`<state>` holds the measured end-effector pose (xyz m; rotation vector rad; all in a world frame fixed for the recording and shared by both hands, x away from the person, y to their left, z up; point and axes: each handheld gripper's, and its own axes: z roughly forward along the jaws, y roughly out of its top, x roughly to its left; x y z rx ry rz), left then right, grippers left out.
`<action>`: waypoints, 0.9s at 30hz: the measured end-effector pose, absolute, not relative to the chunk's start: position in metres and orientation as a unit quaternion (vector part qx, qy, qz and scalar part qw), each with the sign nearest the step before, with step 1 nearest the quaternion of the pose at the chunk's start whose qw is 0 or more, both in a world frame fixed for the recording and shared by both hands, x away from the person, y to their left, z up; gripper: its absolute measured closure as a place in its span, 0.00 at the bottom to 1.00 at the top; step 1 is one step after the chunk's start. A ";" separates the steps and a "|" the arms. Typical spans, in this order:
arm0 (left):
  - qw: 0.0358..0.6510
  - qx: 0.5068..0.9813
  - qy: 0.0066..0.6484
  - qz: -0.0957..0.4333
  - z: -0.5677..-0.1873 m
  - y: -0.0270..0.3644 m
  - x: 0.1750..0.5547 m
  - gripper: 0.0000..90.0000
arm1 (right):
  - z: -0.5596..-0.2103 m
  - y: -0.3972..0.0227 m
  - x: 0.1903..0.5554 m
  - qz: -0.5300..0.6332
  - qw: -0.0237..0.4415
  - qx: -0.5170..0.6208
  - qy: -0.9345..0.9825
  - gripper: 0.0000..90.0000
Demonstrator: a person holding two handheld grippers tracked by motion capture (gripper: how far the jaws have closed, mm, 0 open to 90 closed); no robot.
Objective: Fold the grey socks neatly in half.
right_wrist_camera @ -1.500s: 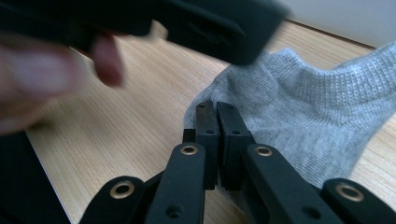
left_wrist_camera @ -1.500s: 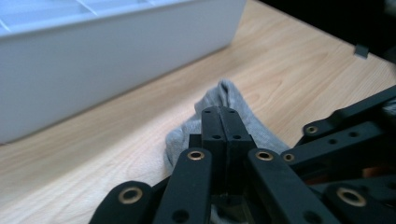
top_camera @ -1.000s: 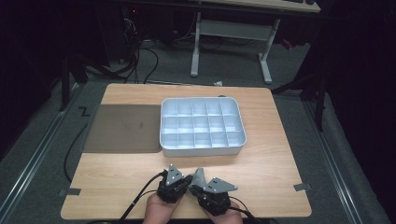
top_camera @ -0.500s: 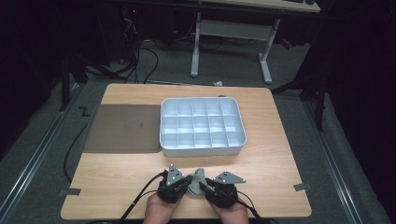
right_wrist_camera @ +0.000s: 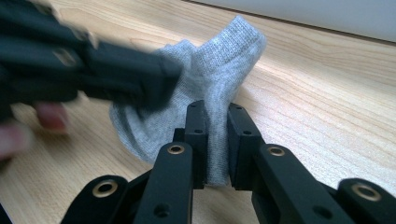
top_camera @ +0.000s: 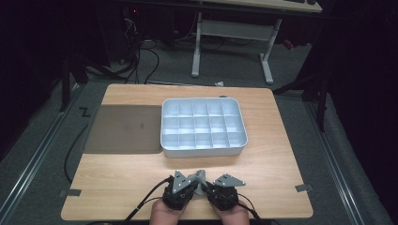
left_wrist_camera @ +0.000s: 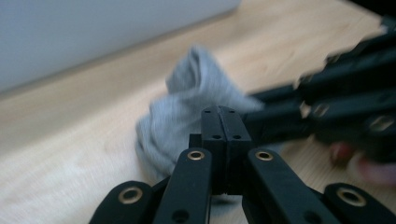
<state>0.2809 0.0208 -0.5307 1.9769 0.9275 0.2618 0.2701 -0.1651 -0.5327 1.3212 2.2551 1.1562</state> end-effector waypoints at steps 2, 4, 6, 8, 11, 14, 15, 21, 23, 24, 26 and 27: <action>0.450 0.801 0.379 0.111 -0.533 0.021 0.280 1.00 | -0.533 -0.167 0.271 0.404 0.137 0.457 0.781 0.91; 0.442 0.804 0.380 0.117 -0.533 0.021 0.280 1.00 | -0.532 -0.168 0.270 0.408 0.137 0.455 0.780 0.91; 0.438 0.805 0.384 0.114 -0.533 0.020 0.282 1.00 | -0.530 -0.170 0.268 0.419 0.140 0.449 0.777 0.91; 0.434 0.809 0.378 0.118 -0.533 0.017 0.285 1.00 | -0.528 -0.172 0.266 0.422 0.139 0.444 0.778 0.90; 0.431 0.809 0.380 0.122 -0.533 0.013 0.289 1.00 | -0.524 -0.180 0.268 0.434 0.148 0.435 0.775 0.77; 0.432 0.806 0.386 0.119 -0.533 0.012 0.292 1.00 | -0.518 -0.196 0.276 0.442 0.150 0.451 0.761 0.74; 0.433 0.804 0.389 0.119 -0.533 0.011 0.292 1.00 | -0.517 -0.199 0.279 0.440 0.151 0.454 0.760 0.77; 0.432 0.802 0.394 0.121 -0.533 0.010 0.292 1.00 | -0.529 -0.199 0.289 0.396 0.164 0.456 0.780 0.98; 0.432 0.801 0.397 0.121 -0.533 0.009 0.292 1.00 | -0.531 -0.197 0.289 0.388 0.161 0.456 0.784 1.00; 0.432 0.800 0.398 0.120 -0.533 0.009 0.292 1.00 | -0.531 -0.196 0.289 0.389 0.158 0.457 0.784 1.00; 0.434 0.800 0.398 0.118 -0.533 0.010 0.292 1.00 | -0.531 -0.194 0.289 0.388 0.151 0.456 0.786 1.00; 0.434 0.800 0.399 0.117 -0.533 0.010 0.292 1.00 | -0.532 -0.192 0.290 0.385 0.143 0.456 0.790 1.00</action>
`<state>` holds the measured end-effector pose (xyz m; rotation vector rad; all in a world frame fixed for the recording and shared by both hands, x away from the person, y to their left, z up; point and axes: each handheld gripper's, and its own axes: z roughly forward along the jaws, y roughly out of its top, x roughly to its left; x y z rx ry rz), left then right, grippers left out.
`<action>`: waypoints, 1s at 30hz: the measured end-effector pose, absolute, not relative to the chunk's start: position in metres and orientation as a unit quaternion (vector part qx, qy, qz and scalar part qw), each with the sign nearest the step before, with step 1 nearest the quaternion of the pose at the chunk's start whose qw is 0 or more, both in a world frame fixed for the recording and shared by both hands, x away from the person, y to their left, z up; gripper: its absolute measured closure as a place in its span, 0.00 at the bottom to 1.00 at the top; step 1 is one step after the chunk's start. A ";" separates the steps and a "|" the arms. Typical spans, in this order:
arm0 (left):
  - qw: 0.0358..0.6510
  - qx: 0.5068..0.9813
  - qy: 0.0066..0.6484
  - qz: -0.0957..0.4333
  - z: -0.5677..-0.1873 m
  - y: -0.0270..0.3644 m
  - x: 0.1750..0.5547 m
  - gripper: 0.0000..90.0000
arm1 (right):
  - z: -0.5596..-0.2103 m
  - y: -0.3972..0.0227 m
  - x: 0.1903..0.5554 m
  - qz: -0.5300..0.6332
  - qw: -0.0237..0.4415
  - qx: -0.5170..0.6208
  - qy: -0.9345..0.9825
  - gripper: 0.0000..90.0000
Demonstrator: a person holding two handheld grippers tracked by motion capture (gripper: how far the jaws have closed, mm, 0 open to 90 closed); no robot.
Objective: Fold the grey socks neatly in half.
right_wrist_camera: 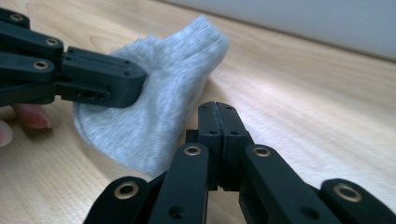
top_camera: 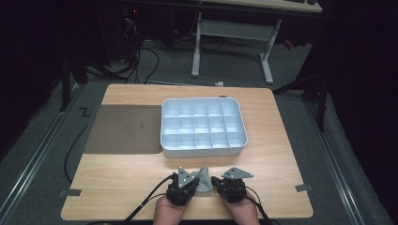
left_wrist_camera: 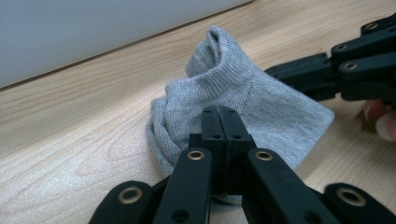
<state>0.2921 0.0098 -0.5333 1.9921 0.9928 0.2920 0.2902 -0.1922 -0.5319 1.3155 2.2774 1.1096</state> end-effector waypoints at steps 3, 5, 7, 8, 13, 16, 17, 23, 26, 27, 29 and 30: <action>0.431 0.801 0.397 0.120 -0.533 0.009 0.292 1.00 | -0.533 -0.189 0.291 0.384 0.133 0.457 0.791 1.00; 0.429 0.803 0.395 0.124 -0.533 0.008 0.291 1.00 | -0.533 -0.187 0.291 0.387 0.126 0.458 0.790 1.00; 0.430 0.802 0.396 0.124 -0.533 0.007 0.291 1.00 | -0.533 -0.185 0.290 0.398 0.113 0.452 0.790 1.00; 0.431 0.802 0.395 0.124 -0.533 0.007 0.291 1.00 | -0.531 -0.184 0.288 0.415 0.116 0.445 0.785 1.00; 0.427 0.804 0.395 0.123 -0.532 0.004 0.289 1.00 | -0.523 -0.177 0.279 0.443 0.118 0.425 0.781 1.00; 0.425 0.806 0.395 0.118 -0.531 0.005 0.290 1.00 | -0.524 -0.178 0.278 0.446 0.122 0.425 0.778 1.00; 0.426 0.805 0.396 0.117 -0.530 0.006 0.291 1.00 | -0.525 -0.179 0.278 0.444 0.125 0.426 0.778 1.00; 0.437 0.796 0.403 0.116 -0.525 0.012 0.292 0.91 | -0.529 -0.182 0.280 0.435 0.127 0.437 0.777 1.00; 0.448 0.786 0.407 0.123 -0.519 0.016 0.290 0.88 | -0.529 -0.182 0.280 0.434 0.128 0.436 0.778 1.00; 0.451 0.785 0.406 0.125 -0.516 0.018 0.290 0.87 | -0.529 -0.182 0.280 0.434 0.129 0.435 0.778 1.00; 0.460 0.779 0.405 0.131 -0.512 0.023 0.288 0.85 | -0.529 -0.182 0.280 0.433 0.129 0.436 0.779 1.00; 0.462 0.778 0.406 0.133 -0.510 0.026 0.287 0.83 | -0.529 -0.182 0.280 0.432 0.130 0.436 0.779 1.00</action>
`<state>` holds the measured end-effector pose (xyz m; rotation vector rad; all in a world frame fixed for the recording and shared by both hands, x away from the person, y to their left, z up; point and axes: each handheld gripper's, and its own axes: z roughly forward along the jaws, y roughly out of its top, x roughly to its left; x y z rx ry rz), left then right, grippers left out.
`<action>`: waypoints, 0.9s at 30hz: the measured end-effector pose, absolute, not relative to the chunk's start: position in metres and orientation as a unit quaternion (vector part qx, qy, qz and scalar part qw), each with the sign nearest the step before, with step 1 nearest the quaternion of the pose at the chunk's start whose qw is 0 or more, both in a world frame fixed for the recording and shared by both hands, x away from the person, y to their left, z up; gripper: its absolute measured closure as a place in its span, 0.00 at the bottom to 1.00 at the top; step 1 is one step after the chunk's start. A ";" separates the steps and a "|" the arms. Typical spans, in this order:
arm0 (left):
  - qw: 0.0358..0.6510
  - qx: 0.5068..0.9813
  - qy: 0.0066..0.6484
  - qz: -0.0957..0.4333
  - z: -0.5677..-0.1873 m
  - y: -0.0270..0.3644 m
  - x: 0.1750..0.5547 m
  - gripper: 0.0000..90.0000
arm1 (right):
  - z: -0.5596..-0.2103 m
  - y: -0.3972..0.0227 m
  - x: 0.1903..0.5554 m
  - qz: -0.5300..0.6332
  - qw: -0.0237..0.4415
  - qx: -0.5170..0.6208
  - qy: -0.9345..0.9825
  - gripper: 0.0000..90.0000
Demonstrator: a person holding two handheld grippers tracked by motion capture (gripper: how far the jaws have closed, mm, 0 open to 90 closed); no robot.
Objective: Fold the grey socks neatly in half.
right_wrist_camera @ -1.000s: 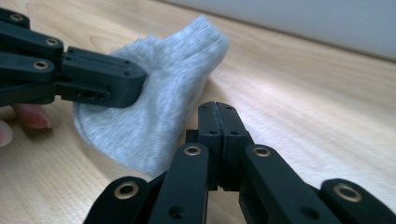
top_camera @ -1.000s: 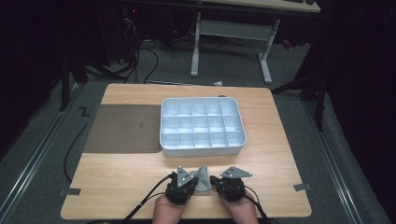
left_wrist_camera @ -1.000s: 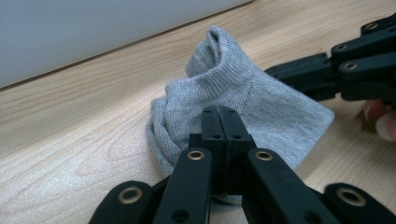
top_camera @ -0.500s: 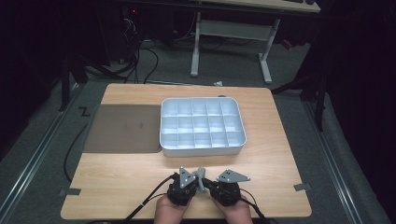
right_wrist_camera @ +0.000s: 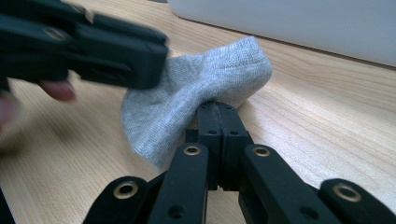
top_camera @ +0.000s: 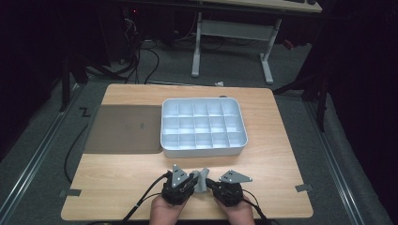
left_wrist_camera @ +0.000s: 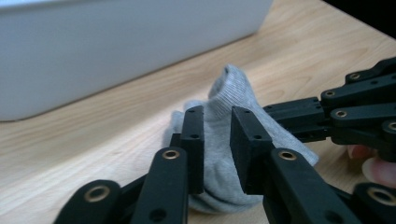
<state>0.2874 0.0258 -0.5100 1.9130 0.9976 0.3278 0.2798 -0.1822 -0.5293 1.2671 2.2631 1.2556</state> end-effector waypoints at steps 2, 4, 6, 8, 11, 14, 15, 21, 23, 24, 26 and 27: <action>0.463 0.773 0.410 0.141 -0.508 0.033 0.288 0.83 | -0.529 -0.183 0.280 0.432 0.131 0.435 0.779 1.00; 0.458 0.770 0.422 0.142 -0.511 0.041 0.290 0.84 | -0.529 -0.183 0.280 0.433 0.132 0.437 0.778 1.00; 0.445 0.771 0.434 0.141 -0.516 0.046 0.293 0.87 | -0.529 -0.183 0.280 0.432 0.133 0.437 0.778 1.00; 0.428 0.777 0.441 0.138 -0.522 0.046 0.296 0.91 | -0.529 -0.183 0.279 0.431 0.136 0.438 0.777 1.00; 0.411 0.789 0.438 0.126 -0.528 0.041 0.298 0.94 | -0.528 -0.184 0.279 0.430 0.138 0.437 0.777 1.00; 0.413 0.793 0.432 0.120 -0.529 0.035 0.296 0.94 | -0.528 -0.184 0.278 0.430 0.141 0.438 0.776 1.00; 0.412 0.795 0.429 0.120 -0.529 0.033 0.295 0.94 | -0.527 -0.184 0.278 0.431 0.142 0.438 0.776 1.00; 0.413 0.802 0.417 0.113 -0.529 0.020 0.292 0.94 | -0.525 -0.188 0.277 0.434 0.148 0.439 0.773 1.00; 0.412 0.804 0.415 0.111 -0.528 0.017 0.291 0.94 | -0.524 -0.189 0.276 0.434 0.151 0.439 0.772 0.99; 0.413 0.804 0.414 0.111 -0.528 0.016 0.291 0.94 | -0.524 -0.189 0.276 0.434 0.152 0.440 0.771 0.99; 0.413 0.805 0.411 0.110 -0.529 0.013 0.291 0.94 | -0.523 -0.190 0.276 0.434 0.154 0.439 0.771 0.99; 0.411 0.807 0.409 0.112 -0.528 0.012 0.290 0.94 | -0.523 -0.191 0.276 0.437 0.155 0.439 0.770 0.98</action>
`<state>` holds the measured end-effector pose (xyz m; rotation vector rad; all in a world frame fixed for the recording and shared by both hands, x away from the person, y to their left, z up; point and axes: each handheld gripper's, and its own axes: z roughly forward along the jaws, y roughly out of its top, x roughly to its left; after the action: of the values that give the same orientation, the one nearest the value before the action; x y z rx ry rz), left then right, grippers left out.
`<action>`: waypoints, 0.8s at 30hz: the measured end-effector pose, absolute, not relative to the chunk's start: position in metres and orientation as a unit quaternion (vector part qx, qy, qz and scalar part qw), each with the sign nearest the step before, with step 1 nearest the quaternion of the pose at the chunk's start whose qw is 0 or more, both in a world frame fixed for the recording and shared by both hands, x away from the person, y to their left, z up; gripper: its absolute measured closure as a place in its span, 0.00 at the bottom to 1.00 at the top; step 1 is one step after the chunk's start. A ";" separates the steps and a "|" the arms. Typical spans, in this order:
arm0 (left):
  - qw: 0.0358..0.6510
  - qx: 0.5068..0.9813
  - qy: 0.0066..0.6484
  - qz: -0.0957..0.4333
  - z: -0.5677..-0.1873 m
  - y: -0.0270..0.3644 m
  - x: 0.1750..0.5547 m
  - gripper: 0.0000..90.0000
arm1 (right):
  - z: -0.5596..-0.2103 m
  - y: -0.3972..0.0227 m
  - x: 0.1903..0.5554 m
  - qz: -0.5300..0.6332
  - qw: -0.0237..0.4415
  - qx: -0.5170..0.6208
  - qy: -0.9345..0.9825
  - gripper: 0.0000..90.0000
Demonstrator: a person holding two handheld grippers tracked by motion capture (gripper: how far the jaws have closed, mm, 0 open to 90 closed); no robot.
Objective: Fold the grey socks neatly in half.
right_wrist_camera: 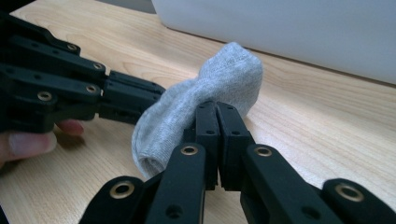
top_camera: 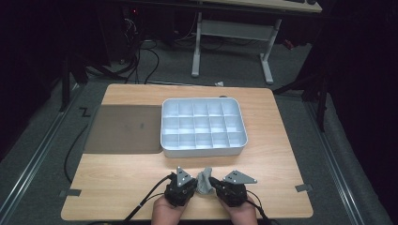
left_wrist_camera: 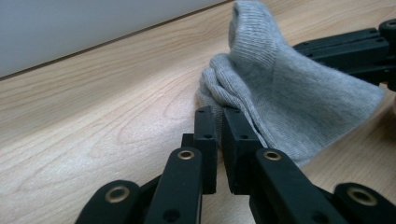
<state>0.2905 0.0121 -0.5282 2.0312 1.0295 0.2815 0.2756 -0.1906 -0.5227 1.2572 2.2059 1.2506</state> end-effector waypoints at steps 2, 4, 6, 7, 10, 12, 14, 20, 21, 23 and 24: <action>0.411 0.808 0.408 0.113 -0.528 0.010 0.290 0.94 | -0.522 -0.192 0.275 0.438 0.156 0.441 0.768 0.98; 0.411 0.808 0.407 0.111 -0.529 0.010 0.291 0.93 | -0.520 -0.193 0.275 0.442 0.158 0.443 0.764 0.97; 0.411 0.808 0.407 0.111 -0.529 0.008 0.290 0.93 | -0.517 -0.195 0.274 0.446 0.158 0.443 0.762 0.97; 0.411 0.809 0.406 0.111 -0.529 0.008 0.290 0.93 | -0.515 -0.196 0.274 0.449 0.160 0.442 0.760 0.97; 0.410 0.810 0.404 0.111 -0.529 0.006 0.289 0.93 | -0.513 -0.196 0.273 0.451 0.161 0.439 0.760 0.97; 0.410 0.810 0.404 0.111 -0.529 0.006 0.289 0.93 | -0.514 -0.195 0.273 0.450 0.161 0.438 0.761 0.97; 0.409 0.811 0.403 0.111 -0.529 0.006 0.288 0.93 | -0.515 -0.194 0.272 0.449 0.158 0.436 0.763 0.97; 0.402 0.819 0.391 0.118 -0.530 0.005 0.286 0.99 | -0.522 -0.184 0.270 0.442 0.148 0.424 0.776 0.99; 0.401 0.821 0.390 0.116 -0.531 0.004 0.286 1.00 | -0.524 -0.181 0.270 0.438 0.144 0.421 0.781 1.00; 0.397 0.823 0.389 0.118 -0.531 0.005 0.286 1.00 | -0.527 -0.178 0.270 0.435 0.144 0.418 0.784 1.00; 0.398 0.823 0.389 0.118 -0.532 0.006 0.286 1.00 | -0.528 -0.177 0.270 0.433 0.146 0.417 0.786 1.00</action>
<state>0.2862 0.0064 -0.5318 2.0831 0.9851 0.2979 0.2696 -0.1771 -0.5281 1.2002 2.2630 1.2478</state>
